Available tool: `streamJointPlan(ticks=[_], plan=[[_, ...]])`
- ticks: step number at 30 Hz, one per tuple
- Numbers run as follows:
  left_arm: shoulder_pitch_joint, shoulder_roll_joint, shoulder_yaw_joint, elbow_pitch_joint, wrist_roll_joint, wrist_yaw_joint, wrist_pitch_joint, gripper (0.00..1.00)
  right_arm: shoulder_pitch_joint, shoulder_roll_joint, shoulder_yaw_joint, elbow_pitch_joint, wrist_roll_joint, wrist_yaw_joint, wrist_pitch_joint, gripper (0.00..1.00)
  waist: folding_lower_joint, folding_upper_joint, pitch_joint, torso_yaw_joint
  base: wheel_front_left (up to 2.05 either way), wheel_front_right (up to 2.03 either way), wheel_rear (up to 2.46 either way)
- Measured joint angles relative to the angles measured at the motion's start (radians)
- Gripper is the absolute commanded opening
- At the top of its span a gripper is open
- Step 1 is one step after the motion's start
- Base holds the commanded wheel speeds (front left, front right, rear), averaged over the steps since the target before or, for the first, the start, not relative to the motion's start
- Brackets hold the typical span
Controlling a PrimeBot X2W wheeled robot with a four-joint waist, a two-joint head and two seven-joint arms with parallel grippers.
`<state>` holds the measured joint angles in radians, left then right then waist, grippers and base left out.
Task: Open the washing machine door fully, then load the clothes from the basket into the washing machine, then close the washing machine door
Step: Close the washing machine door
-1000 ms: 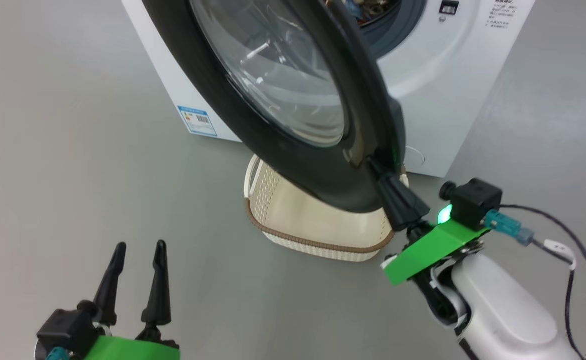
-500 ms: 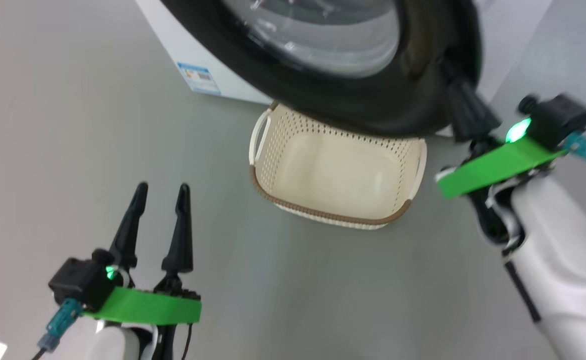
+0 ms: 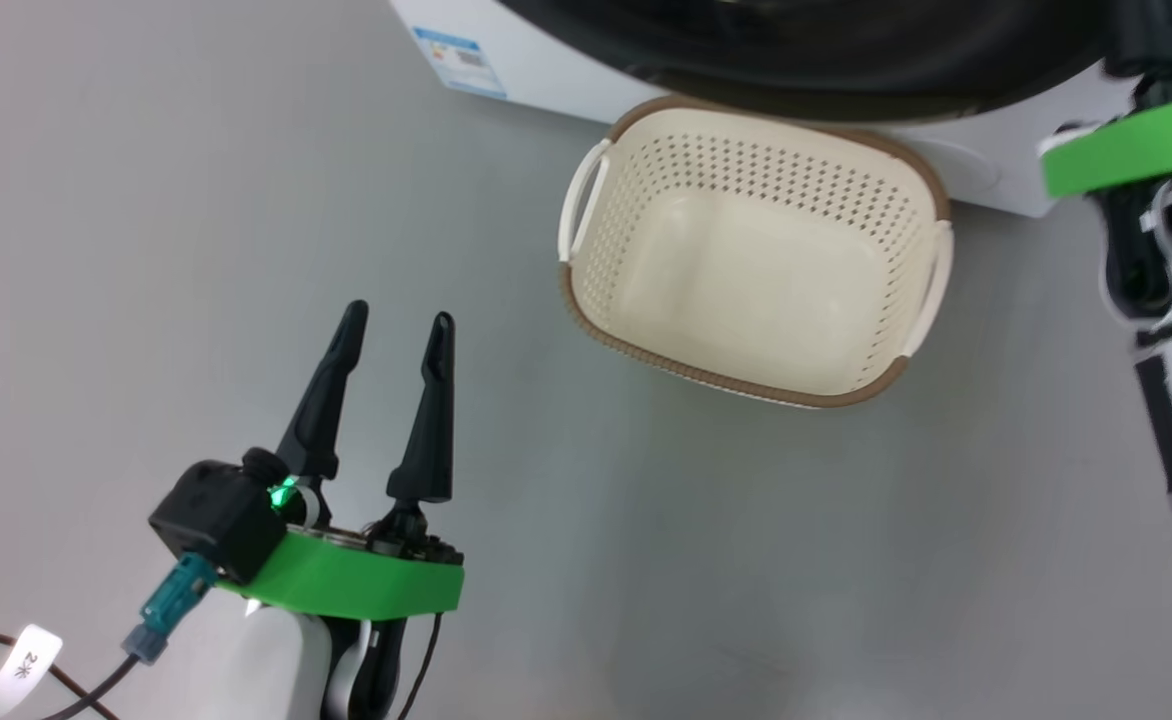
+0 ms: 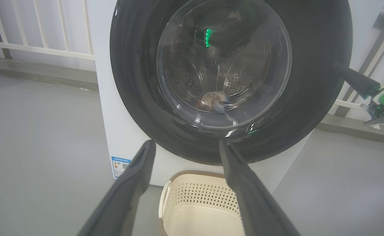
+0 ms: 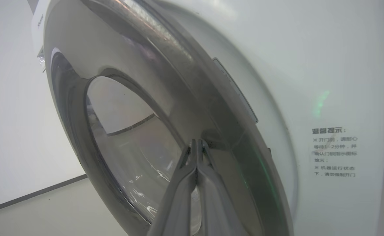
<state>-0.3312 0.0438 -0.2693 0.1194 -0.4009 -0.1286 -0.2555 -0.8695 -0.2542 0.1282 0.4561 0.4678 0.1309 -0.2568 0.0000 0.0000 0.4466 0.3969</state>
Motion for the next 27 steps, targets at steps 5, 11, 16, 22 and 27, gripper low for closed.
streamJointPlan(ticks=[5, 11, 16, 22, 27], plan=[[0.000, -0.003, -0.011, -0.004, -0.006, 0.000, 0.000, 1.00, -0.047, 0.000, -0.051, 0.011, -0.001, 0.000, 0.000, 0.00, 0.0000, 0.0000, 0.028, 0.025, 0.00, 0.00, 0.00], [-0.001, -0.005, -0.022, -0.005, -0.007, 0.000, 0.000, 1.00, -0.084, 0.000, -0.077, 0.033, -0.008, 0.000, 0.000, 0.00, 0.0000, 0.0000, 0.047, 0.040, 0.00, 0.00, 0.00], [-0.011, -0.007, -0.041, -0.004, -0.008, 0.000, 0.000, 1.00, -0.087, 0.009, -0.114, 0.047, -0.029, 0.004, 0.000, 0.00, 0.0000, 0.0000, 0.039, 0.050, 0.00, 0.00, 0.00], [-0.013, -0.005, -0.054, -0.003, -0.008, 0.000, 0.000, 1.00, -0.086, 0.022, -0.141, 0.049, -0.029, 0.009, 0.000, 0.00, 0.0000, 0.0000, 0.032, 0.053, 0.00, 0.00, 0.00], [-0.013, -0.001, -0.051, 0.006, -0.008, 0.000, 0.000, 1.00, -0.083, 0.032, -0.154, 0.044, -0.029, 0.009, 0.000, 0.00, 0.0000, 0.0001, 0.026, 0.044, 0.00, 0.00, 0.00]])
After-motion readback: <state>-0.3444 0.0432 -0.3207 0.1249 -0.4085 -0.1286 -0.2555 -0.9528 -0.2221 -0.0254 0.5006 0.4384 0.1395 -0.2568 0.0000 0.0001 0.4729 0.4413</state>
